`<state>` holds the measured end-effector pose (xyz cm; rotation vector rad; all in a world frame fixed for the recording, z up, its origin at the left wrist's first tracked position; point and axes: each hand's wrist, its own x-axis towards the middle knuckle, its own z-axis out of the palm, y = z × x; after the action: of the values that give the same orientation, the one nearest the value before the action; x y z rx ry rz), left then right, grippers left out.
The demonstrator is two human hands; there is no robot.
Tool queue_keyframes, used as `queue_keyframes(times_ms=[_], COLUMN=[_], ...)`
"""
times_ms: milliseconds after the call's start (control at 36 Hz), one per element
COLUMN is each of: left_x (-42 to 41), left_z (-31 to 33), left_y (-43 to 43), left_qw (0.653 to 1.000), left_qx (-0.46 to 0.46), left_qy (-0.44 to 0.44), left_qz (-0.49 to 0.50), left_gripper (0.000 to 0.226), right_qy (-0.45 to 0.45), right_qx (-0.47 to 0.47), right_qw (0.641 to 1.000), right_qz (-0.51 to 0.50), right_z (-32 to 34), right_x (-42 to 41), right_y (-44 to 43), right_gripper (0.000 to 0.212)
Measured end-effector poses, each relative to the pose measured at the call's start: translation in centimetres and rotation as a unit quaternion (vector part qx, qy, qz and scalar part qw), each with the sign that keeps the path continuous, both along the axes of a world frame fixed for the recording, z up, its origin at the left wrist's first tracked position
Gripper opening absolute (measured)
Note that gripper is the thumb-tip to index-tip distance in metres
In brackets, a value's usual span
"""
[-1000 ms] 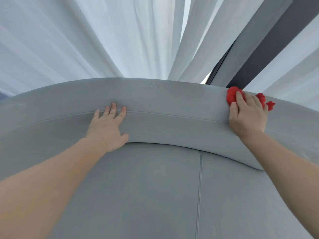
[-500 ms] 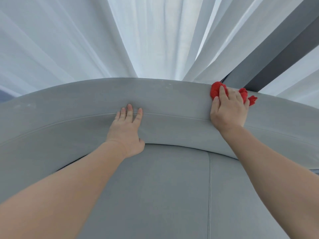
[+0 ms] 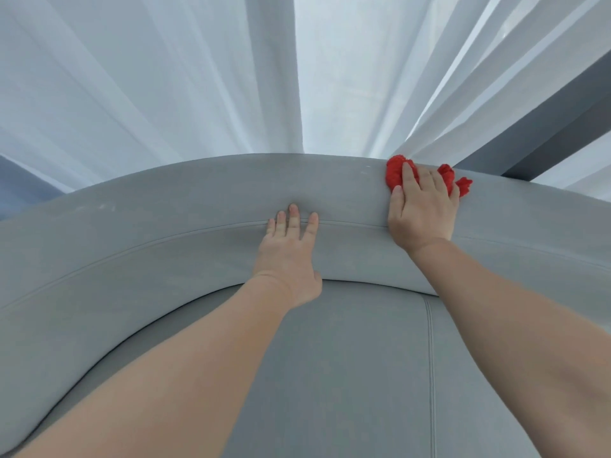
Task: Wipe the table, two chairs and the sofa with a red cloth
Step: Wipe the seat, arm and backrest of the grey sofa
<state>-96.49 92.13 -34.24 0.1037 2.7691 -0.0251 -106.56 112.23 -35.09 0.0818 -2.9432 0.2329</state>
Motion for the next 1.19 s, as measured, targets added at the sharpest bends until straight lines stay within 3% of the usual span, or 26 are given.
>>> queue_keyframes(times_ms=[444,583,750,889,1194], left_x=[0.1,1.4,6.1,8.5,8.5], left_z=[-0.4,0.5,1.6,2.5,0.7], left_y=[0.3,-0.1,-5.5,-12.6,-16.2], left_qw=[1.000,0.999,0.987,0.966,0.972], left_qx=[-0.023,0.014,-0.030,-0.090,-0.081], left_qy=[0.009,0.018,0.061,0.025,0.004], left_qz=[0.010,0.030,0.145,0.241,0.220], left_gripper=[0.092,0.084,0.082,0.086,0.084], right_qy=[0.010,0.003,-0.023,-0.027,-0.039], right_qx=[-0.008,-0.020,-0.027,-0.026,-0.009], right_qw=[1.000,1.000,0.999,0.999,0.999], right_qz=[0.011,0.015,0.017,0.011,-0.034], right_z=[-0.5,-0.4,0.1,-0.1,0.7], right_x=[-0.2,-0.1,0.0,0.0,0.1], right_y=[0.4,0.5,0.5,0.4,-0.7], right_gripper=[0.058,0.059,0.060,0.061,0.066])
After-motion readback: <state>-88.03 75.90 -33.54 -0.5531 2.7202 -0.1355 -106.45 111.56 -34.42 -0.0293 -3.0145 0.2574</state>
